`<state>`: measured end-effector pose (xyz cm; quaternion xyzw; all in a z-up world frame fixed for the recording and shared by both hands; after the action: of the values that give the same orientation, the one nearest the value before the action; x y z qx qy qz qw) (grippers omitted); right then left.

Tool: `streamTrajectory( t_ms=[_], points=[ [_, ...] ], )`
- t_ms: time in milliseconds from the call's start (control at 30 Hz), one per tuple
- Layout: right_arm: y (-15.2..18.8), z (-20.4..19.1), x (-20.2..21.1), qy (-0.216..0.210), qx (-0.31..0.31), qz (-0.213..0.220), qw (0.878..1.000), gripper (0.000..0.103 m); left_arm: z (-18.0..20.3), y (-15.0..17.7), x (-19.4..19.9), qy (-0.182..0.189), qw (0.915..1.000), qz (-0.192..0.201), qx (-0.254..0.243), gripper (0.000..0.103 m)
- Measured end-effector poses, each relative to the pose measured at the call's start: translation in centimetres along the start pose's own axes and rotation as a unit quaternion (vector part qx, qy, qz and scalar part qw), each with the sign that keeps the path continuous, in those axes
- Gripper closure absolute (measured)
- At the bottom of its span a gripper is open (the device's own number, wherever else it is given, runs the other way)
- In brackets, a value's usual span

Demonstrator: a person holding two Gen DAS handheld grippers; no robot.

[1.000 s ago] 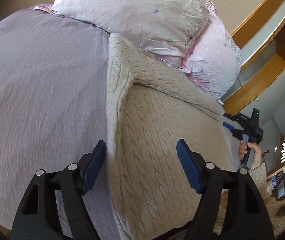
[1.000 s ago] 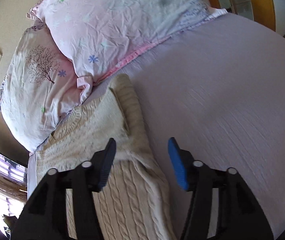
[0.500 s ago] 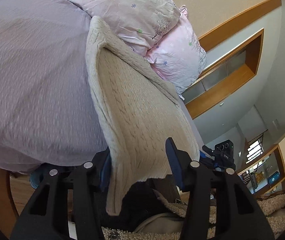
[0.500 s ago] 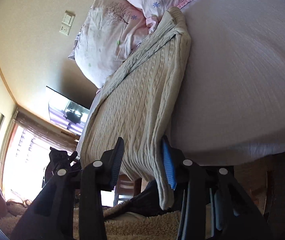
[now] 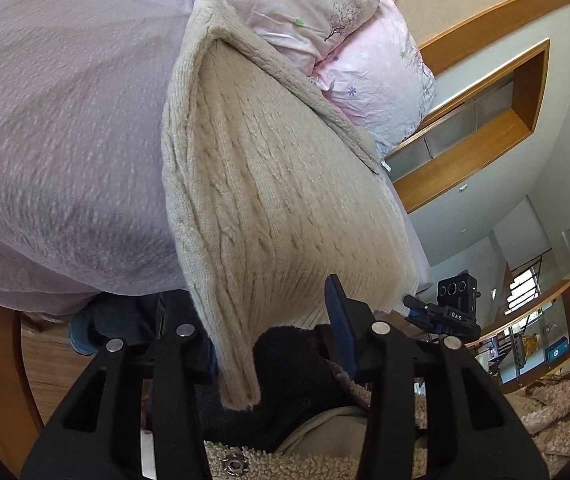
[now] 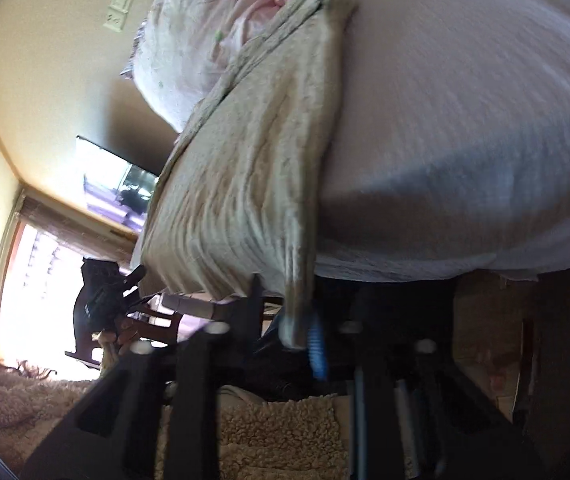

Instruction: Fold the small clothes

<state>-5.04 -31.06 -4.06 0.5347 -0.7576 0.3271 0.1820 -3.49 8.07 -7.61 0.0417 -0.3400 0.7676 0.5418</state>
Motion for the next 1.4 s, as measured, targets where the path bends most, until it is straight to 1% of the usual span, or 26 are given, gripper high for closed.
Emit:
streamTrajectory(
  t_ms=[33, 67, 133, 200, 267, 333, 400, 467, 533, 600, 667, 700, 733, 767, 800, 833, 867, 933, 1000, 1033, 1067, 1100, 1167, 1233, 1333, 1400],
  points=[
    [0.0, -0.9, 0.2, -0.012, 0.022, 0.003, 1.000, 0.096, 0.3, 0.0, 0.1, 0.005, 1.0000, -0.004, -0.005, 0.082],
    [-0.1, -2.2, 0.7, -0.027, 0.050, 0.012, 0.998, 0.096, 0.7, -0.1, 0.3, 0.010, 0.9999, -0.007, -0.011, 0.093],
    [-1.8, -4.9, 2.6, -0.065, 0.093, 0.046, 0.992, 0.096, 1.8, -1.2, 1.0, 0.025, 0.9994, 0.000, -0.023, 0.095],
    [-5.0, -7.2, 5.0, -0.086, 0.126, 0.095, 0.984, 0.096, 3.3, -3.8, 1.9, 0.028, 0.9982, 0.020, -0.049, 0.095],
    [-9.3, -9.1, 6.7, -0.095, 0.151, 0.144, 0.973, 0.096, 4.6, -7.7, 2.5, 0.025, 0.9960, 0.046, -0.072, 0.095],
    [-14.5, -10.2, 7.3, -0.099, 0.159, 0.191, 0.963, 0.096, 5.3, -13.0, 2.4, 0.016, 0.9927, 0.088, -0.081, 0.095],
    [-20.0, -10.2, 6.4, -0.076, 0.145, 0.234, 0.958, 0.096, 5.0, -18.5, 1.4, -0.006, 0.9887, 0.132, -0.072, 0.095],
    [-25.9, -8.6, 4.0, -0.028, 0.092, 0.262, 0.960, 0.096, 3.4, -23.9, -1.2, -0.036, 0.9863, 0.154, -0.046, 0.095],
    [-30.9, -5.9, 0.9, 0.030, 0.039, 0.268, 0.962, 0.096, 1.2, -28.2, -4.8, -0.083, 0.9858, 0.143, -0.030, 0.095],
    [-33.9, -2.1, -3.2, 0.104, -0.025, 0.239, 0.965, 0.096, -1.7, -30.7, -8.8, -0.124, 0.9857, 0.114, 0.000, 0.095],
    [-34.7, 1.3, -7.1, 0.135, -0.086, 0.186, 0.969, 0.087, -3.9, -31.3, -11.1, -0.150, 0.9846, 0.085, 0.033, 0.095],
    [-34.5, 2.3, -8.1, 0.153, -0.098, 0.171, 0.968, 0.083, -4.3, -31.3, -11.3, -0.153, 0.9842, 0.081, 0.038, 0.095],
    [-34.3, 2.6, -8.5, 0.162, -0.092, 0.168, 0.968, 0.069, -4.1, -31.3, -11.1, -0.149, 0.9846, 0.085, 0.034, 0.094],
    [-34.4, 2.2, -8.4, 0.155, -0.075, 0.179, 0.969, 0.048, -3.8, -31.2, -10.4, -0.145, 0.9847, 0.093, 0.027, 0.081],
    [-34.4, 1.7, -7.7, 0.151, -0.056, 0.199, 0.967, 0.031, -3.3, -31.1, -9.6, -0.138, 0.9850, 0.102, 0.020, 0.067],
    [-34.2, 1.1, -6.8, 0.151, -0.046, 0.221, 0.962, 0.005, -2.7, -31.1, -8.4, -0.135, 0.9841, 0.115, 0.013, 0.030],
    [-34.2, 0.5, -5.6, 0.144, -0.043, 0.246, 0.958, 0.002, -2.1, -31.2, -7.0, -0.133, 0.9816, 0.137, 0.004, 0.007],
    [-33.8, -0.2, -3.4, 0.103, -0.028, 0.285, 0.953, 0.002, -1.4, -31.0, -4.0, -0.134, 0.9759, 0.172, -0.012, 0.006],
    [-33.6, 0.2, -2.3, 0.079, -0.031, 0.301, 0.950, 0.002, -2.3, -30.8, -2.7, -0.156, 0.9750, 0.158, -0.006, 0.006],
    [-33.8, 0.7, -2.3, 0.071, -0.043, 0.299, 0.951, 0.002, -3.2, -30.6, -2.6, -0.167, 0.9757, 0.142, 0.003, 0.011],
    [-33.9, 1.1, -2.4, 0.061, -0.059, 0.290, 0.953, 0.002, -4.3, -30.2, -2.8, -0.177, 0.9764, 0.123, 0.014, 0.022],
    [-34.0, 1.8, -2.7, 0.047, -0.077, 0.278, 0.956, 0.002, -5.4, -29.8, -3.0, -0.185, 0.9766, 0.106, 0.029, 0.028],
    [-34.1, 2.5, -3.3, 0.016, -0.101, 0.263, 0.959, 0.002, -6.8, -28.8, -3.8, -0.162, 0.9815, 0.083, 0.058, 0.043],
    [-34.0, 2.2, -3.5, -0.002, -0.106, 0.260, 0.960, 0.002, -7.3, -27.9, -4.5, -0.137, 0.9850, 0.072, 0.077, 0.045],
    [-33.8, 1.3, -3.1, -0.003, -0.094, 0.268, 0.959, 0.002, -7.8, -26.9, -6.2, -0.130, 0.9857, 0.047, 0.097, 0.047],
    [-33.6, 1.0, -2.9, -0.010, -0.089, 0.268, 0.959, 0.002, -7.9, -26.7, -6.4, -0.132, 0.9846, 0.060, 0.097, 0.049]
  ],
)
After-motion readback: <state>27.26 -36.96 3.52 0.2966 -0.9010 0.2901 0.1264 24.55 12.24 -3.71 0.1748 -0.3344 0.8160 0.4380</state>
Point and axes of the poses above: each gripper's, at about its wrist camera, not at the fingertips, and x roughly against the way its jaws point, z to its right, y to its underside, the point moved 6 cm from there along -x, roughly the way its jaws point, and after that the axes turned 6 degrees about y, right-handed, at the moved point
